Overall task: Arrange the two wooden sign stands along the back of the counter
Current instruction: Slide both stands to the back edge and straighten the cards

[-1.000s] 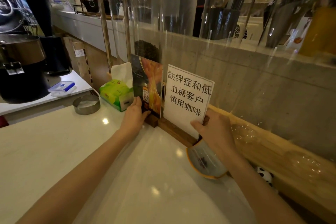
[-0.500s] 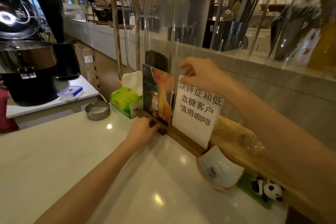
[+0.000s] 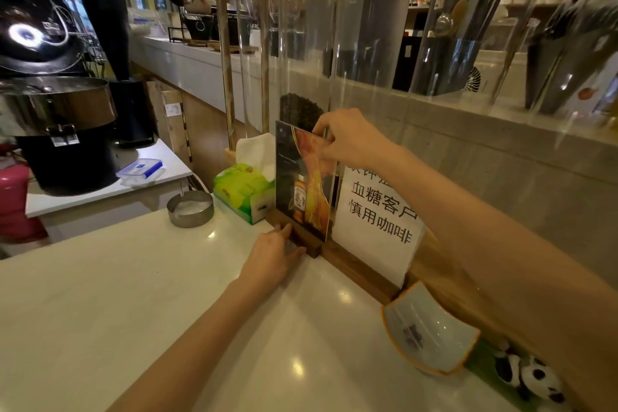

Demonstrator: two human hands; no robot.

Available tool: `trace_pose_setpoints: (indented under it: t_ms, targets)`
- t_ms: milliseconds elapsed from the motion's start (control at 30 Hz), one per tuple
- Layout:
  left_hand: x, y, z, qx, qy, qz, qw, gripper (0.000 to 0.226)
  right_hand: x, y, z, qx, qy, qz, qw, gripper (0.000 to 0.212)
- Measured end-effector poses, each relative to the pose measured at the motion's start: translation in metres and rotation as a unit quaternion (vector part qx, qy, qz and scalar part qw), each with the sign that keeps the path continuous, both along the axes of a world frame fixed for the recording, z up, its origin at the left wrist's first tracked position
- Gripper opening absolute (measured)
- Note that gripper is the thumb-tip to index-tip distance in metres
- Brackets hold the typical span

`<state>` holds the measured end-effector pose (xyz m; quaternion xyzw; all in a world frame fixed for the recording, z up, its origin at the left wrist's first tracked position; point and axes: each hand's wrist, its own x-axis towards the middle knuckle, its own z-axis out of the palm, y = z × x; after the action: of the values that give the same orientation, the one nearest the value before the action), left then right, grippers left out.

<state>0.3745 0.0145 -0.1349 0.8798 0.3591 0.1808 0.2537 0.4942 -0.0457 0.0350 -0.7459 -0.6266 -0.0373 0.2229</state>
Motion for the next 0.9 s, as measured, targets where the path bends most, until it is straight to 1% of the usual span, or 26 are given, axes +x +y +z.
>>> trace_pose_setpoints:
  t_ms: [133,267,400,567,667,767,900]
  targets:
    - [0.0,0.001,-0.003,0.017,-0.012,-0.006,1.0,0.041,0.0,0.0,-0.001,0.011,-0.01,0.0,1.0,0.026]
    - [0.003,0.0,-0.002,0.005,-0.012,-0.002,1.0,0.042,0.002,0.003,-0.001,0.008,-0.016,-0.012,1.0,0.023]
    - [0.006,-0.001,0.001,-0.01,-0.014,0.006,1.0,0.051,0.003,0.006,-0.002,0.004,-0.016,-0.03,0.999,0.025]
    - [0.011,0.0,0.002,-0.008,-0.008,-0.003,1.0,0.04,0.003,0.003,-0.002,0.01,0.001,-0.035,0.999,0.024]
    - [0.013,0.0,0.002,-0.016,-0.014,0.002,1.0,0.041,0.002,0.004,-0.003,0.001,0.004,-0.045,0.999,0.028]
    - [0.015,0.001,0.001,-0.013,-0.015,0.002,1.0,0.041,0.003,0.003,0.0,0.0,0.013,-0.053,0.999,0.026]
    - [0.018,-0.001,0.0,-0.007,-0.014,-0.002,1.0,0.038,0.004,0.004,0.0,0.001,0.014,-0.064,0.998,0.03]
